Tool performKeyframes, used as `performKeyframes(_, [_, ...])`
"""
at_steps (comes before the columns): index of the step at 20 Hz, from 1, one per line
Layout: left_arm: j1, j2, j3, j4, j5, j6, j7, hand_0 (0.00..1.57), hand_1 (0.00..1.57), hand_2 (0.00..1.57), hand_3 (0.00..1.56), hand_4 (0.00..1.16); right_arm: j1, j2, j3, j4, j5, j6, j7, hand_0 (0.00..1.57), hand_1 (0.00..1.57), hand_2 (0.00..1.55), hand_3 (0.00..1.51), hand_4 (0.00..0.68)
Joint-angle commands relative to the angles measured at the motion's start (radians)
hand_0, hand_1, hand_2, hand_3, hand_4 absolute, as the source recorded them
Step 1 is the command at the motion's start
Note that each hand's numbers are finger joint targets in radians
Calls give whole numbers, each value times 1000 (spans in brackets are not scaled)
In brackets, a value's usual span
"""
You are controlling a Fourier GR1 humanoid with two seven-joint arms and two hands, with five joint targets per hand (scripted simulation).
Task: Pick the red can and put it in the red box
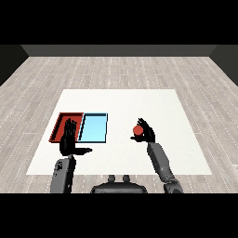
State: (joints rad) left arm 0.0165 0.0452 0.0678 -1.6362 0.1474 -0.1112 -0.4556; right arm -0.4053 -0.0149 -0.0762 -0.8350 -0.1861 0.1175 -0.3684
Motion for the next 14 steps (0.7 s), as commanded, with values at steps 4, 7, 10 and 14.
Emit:
performKeyframes(4, [11,-5,0,-52,5,15,24,0,0,0,0,0,-63,12,13,97,99,-162,-23,1525,1525,1476,1430,573])
performKeyframes(7, [-16,-30,-31,1,-33,33,-3,0,0,0,0,0,-71,5,19,63,103,-176,26,1538,1538,1472,1420,575])
performKeyframes(10, [86,-27,-45,-91,-17,6,2,0,0,0,0,0,-21,-9,45,67,130,-148,7,1528,1528,1472,1420,551])
performKeyframes(14, [-49,10,12,44,-2,8,-6,0,0,0,0,0,-47,5,46,34,138,-185,70,1531,1531,1468,1413,546])
